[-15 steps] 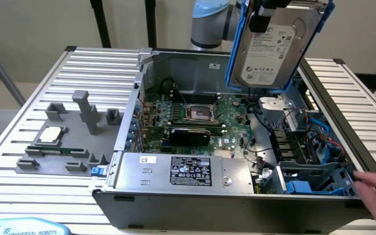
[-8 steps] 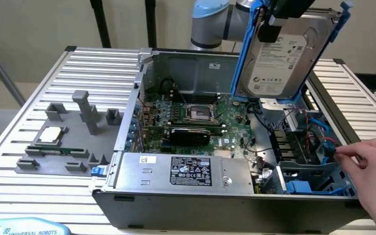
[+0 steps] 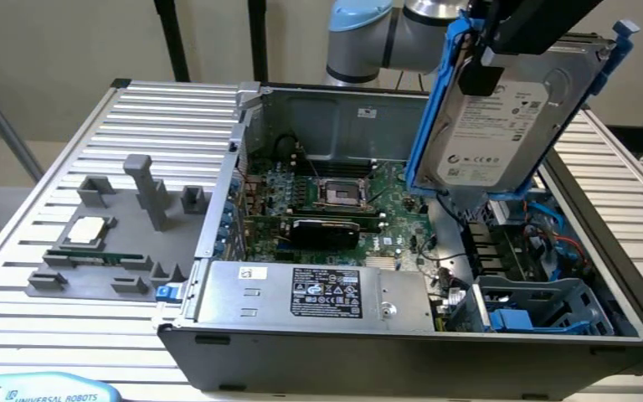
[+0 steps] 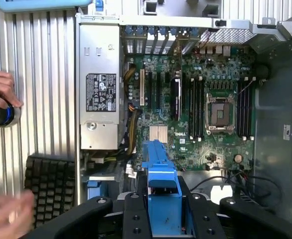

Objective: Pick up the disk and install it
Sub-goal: 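Pick up the disk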

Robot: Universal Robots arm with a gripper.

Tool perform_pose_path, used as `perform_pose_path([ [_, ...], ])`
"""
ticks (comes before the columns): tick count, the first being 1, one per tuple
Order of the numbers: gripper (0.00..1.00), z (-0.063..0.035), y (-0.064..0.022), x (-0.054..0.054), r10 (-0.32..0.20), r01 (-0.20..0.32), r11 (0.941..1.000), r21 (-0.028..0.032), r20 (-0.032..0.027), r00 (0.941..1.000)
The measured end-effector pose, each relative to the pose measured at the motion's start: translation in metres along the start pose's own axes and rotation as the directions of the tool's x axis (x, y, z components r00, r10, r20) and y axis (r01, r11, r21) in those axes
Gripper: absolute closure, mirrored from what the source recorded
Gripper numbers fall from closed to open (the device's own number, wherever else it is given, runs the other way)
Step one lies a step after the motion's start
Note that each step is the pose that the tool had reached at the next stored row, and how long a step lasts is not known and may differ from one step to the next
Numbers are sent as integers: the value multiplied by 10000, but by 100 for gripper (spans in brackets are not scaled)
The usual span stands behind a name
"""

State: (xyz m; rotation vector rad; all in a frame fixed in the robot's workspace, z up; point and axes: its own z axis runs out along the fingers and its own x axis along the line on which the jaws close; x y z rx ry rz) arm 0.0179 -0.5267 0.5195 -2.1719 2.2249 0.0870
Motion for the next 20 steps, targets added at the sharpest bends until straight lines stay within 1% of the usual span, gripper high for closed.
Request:
perform_pose_path([
  [11,67,-12,-104,445,0,0,10000,0,-4,10000],
  [12,67,-6,-143,467,-1,1,10000,2,-3,10000],
  [17,67,22,-367,466,1,-1,10000,-2,-6,10000],
  [20,67,68,-505,472,1,-1,10000,-3,-5,10000],
])
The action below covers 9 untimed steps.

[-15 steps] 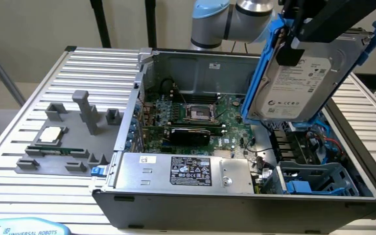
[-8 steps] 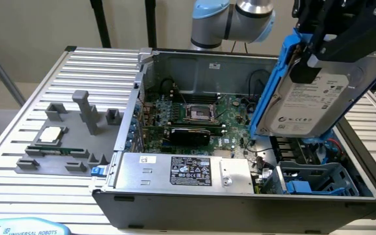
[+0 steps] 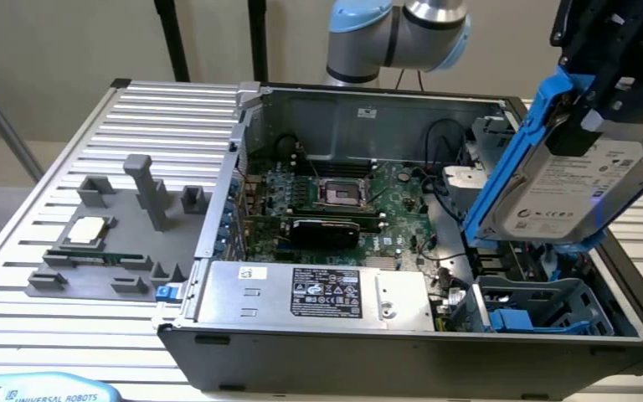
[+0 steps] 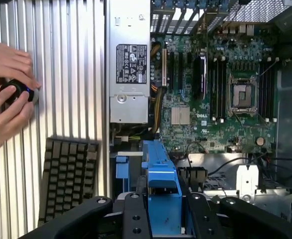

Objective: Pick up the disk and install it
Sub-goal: 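Pick up the disk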

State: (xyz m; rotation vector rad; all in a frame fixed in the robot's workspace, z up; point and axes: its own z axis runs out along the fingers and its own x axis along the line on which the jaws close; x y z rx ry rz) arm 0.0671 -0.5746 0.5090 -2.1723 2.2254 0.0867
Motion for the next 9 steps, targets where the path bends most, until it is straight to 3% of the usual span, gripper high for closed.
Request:
perform_pose_path([
  [5,67,86,-228,19,1,-1,10000,0,1,10000],
  [9,67,128,-317,62,0,0,10000,0,1,10000],
])
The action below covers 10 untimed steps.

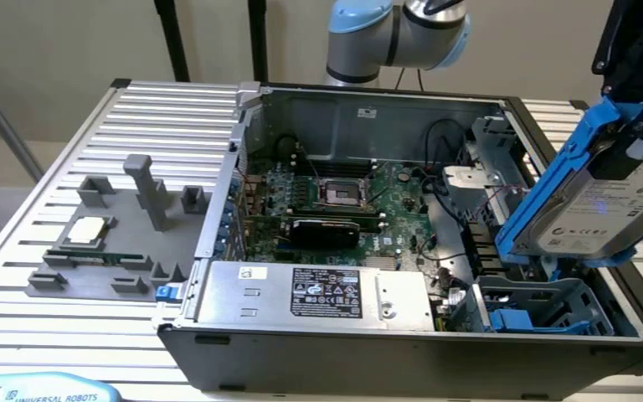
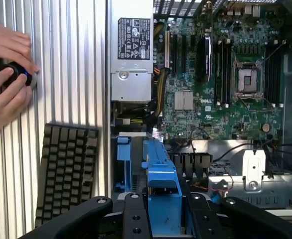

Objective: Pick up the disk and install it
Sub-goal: 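Pick up the disk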

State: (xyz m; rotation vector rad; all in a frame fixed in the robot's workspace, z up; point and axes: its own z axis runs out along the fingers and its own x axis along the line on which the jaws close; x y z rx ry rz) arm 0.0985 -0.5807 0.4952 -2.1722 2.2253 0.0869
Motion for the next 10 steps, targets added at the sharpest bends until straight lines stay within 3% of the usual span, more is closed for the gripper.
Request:
perform_pose_path([
  [10,67,119,-37,78,36,-36,10000,3,-1,10000],
])
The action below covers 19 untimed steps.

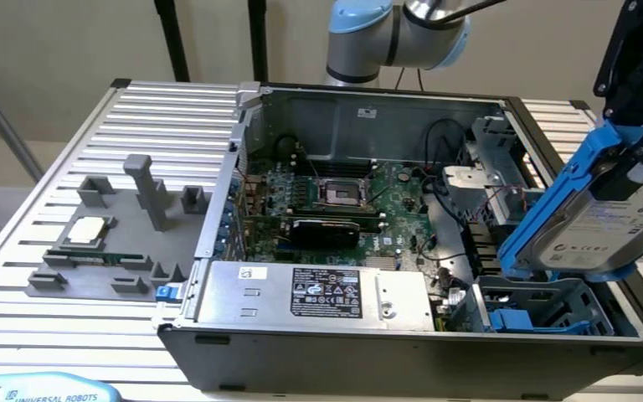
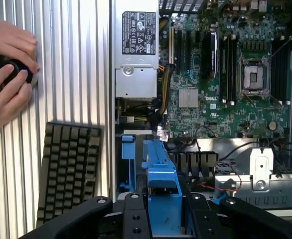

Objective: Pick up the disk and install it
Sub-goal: 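Pick up the disk, then insert the disk into the insertion slot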

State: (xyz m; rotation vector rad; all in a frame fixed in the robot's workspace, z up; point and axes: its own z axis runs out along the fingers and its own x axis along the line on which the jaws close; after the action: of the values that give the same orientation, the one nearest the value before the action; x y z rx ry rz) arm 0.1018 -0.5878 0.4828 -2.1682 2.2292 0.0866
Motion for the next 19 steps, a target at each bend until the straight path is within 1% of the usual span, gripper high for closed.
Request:
perform_pose_path([
  [8,67,143,-4,41,-1,1,10000,0,1,10000],
  [14,67,252,-7,52,-1,1,10000,0,-1,10000],
  [16,67,287,-7,53,-1,1,10000,0,-11,10000],
  [19,67,331,-8,57,-1,1,10000,1,-46,10000],
])
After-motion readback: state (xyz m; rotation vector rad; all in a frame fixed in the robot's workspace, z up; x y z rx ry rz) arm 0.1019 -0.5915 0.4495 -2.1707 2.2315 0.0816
